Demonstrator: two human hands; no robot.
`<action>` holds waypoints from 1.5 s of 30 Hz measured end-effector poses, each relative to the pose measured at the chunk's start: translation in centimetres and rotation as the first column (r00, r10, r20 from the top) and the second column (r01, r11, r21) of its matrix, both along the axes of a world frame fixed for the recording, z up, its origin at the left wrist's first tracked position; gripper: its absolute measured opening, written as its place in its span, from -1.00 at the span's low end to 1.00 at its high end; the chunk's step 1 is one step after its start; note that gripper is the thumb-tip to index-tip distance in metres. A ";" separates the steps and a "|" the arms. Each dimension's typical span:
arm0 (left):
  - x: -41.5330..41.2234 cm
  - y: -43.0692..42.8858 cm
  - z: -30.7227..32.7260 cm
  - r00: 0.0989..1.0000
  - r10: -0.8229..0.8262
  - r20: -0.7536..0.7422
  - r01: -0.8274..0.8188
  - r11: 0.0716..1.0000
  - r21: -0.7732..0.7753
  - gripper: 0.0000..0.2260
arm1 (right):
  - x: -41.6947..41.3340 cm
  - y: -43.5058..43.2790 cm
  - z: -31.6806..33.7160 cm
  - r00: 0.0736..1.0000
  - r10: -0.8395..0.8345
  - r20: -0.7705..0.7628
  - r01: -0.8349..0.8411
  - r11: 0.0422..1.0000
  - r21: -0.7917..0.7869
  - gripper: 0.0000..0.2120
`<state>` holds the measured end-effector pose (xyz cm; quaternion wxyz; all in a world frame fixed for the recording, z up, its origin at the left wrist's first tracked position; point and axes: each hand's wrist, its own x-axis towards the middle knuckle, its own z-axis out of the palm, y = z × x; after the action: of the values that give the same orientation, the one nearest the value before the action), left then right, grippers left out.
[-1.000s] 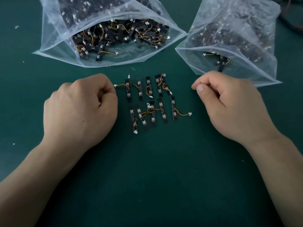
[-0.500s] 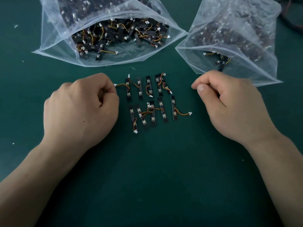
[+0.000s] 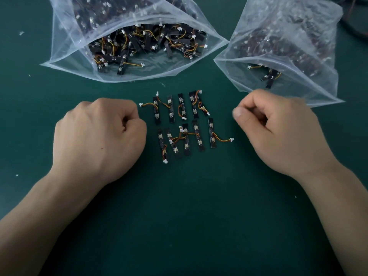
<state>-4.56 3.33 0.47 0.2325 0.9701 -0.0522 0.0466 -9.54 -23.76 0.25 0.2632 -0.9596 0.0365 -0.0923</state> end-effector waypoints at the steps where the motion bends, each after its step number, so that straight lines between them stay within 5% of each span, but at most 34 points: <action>1: 0.0 0.0 0.0 1.000 -0.005 0.000 0.005 1.000 0.006 -0.83 | -0.1 0.2 0.1 1.000 0.004 0.003 -0.004 1.000 0.016 -0.72; 20: 0.0 -0.2 -0.3 0.999 0.026 -0.019 -0.030 0.968 -0.249 -0.76 | -0.5 2.4 0.0 0.960 0.276 0.036 -0.276 0.961 -0.006 -0.80; 31: 0.0 -0.2 -0.2 0.994 -0.109 0.008 0.109 0.977 -0.181 -0.76 | -0.5 3.1 -0.3 0.915 0.400 0.052 -0.400 0.916 -0.002 -0.80; 37: 0.6 -0.8 0.0 0.989 -0.141 -0.036 0.135 0.981 -0.137 -0.70 | 0.5 2.5 -0.4 0.989 0.077 0.123 -0.103 0.969 0.223 -0.86; 45: 2.0 -2.8 1.0 0.955 -0.268 -0.129 0.261 0.963 -0.068 -0.59 | 1.5 2.3 -0.7 0.998 0.006 0.061 -0.009 0.999 0.038 -0.70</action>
<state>-2.60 0.53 1.49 0.2640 0.9491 -0.1643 -0.0504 -8.04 -21.41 -0.46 0.2830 -0.9513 0.0267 -0.1196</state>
